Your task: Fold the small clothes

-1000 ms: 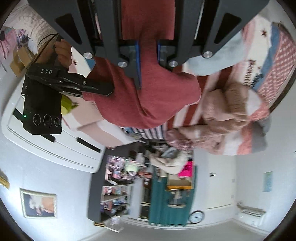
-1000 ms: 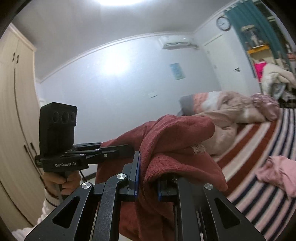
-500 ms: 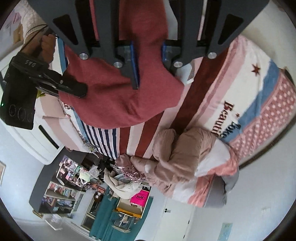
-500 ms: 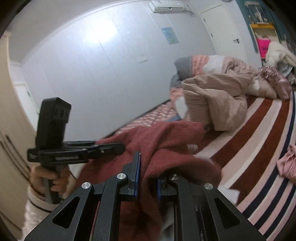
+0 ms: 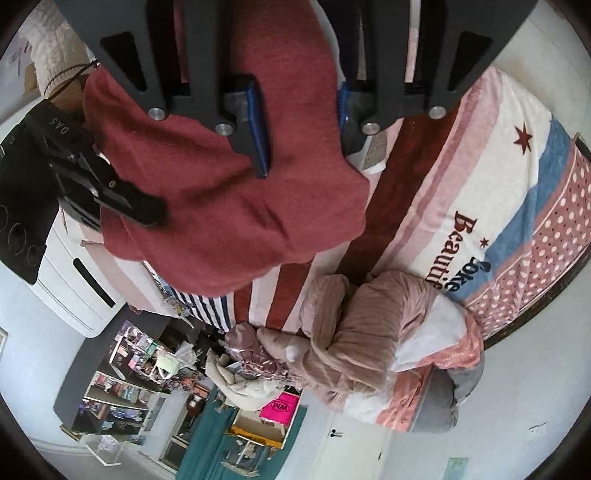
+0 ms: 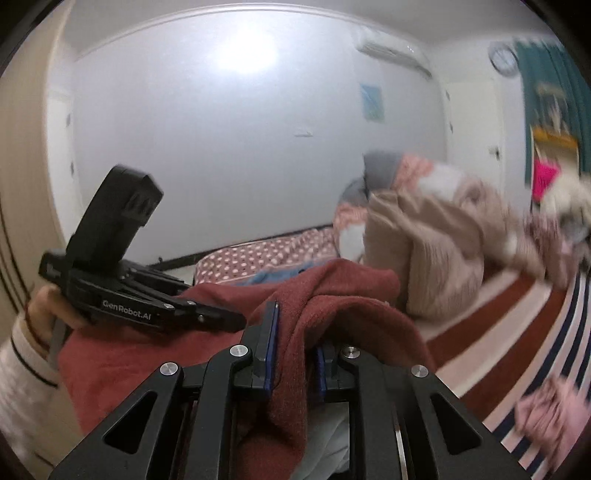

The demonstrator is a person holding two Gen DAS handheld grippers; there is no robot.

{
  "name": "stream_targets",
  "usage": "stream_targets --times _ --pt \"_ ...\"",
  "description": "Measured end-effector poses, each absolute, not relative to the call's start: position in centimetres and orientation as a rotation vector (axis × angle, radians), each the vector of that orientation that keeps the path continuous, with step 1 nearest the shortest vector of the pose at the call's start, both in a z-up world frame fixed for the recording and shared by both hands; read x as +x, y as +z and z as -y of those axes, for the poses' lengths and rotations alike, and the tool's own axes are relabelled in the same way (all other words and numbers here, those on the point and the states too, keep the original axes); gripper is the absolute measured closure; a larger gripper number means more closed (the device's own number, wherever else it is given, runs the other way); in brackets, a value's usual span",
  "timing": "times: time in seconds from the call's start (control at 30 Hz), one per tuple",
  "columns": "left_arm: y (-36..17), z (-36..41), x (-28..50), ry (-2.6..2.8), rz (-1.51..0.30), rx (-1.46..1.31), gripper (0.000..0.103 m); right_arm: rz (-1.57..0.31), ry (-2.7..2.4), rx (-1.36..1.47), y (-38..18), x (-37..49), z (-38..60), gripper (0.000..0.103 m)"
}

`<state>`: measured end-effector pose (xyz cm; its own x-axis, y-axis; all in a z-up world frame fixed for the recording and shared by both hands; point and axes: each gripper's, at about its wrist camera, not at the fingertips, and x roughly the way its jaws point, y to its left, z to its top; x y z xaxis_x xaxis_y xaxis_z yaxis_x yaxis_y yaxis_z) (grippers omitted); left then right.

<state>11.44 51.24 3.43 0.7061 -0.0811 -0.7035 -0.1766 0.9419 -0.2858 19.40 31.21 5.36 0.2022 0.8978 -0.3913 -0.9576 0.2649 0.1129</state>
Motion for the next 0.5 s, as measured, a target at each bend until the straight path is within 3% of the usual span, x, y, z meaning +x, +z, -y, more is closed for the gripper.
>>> stream_targets --times 0.13,0.23,0.3,0.5 --pt "3.0 -51.3 11.6 0.073 -0.809 -0.358 0.077 -0.593 1.25 -0.14 3.0 21.1 -31.6 0.09" --pt "3.1 -51.2 11.4 0.065 -0.808 -0.37 0.068 -0.728 1.232 -0.061 1.6 22.6 -30.7 0.073" --pt "3.5 -50.8 11.1 0.074 -0.801 -0.346 0.054 -0.772 1.233 -0.009 1.2 23.3 -29.7 0.061" --pt "5.2 -50.6 9.8 0.105 -0.76 -0.336 0.047 -0.756 1.202 0.007 1.9 23.7 -27.5 0.05"
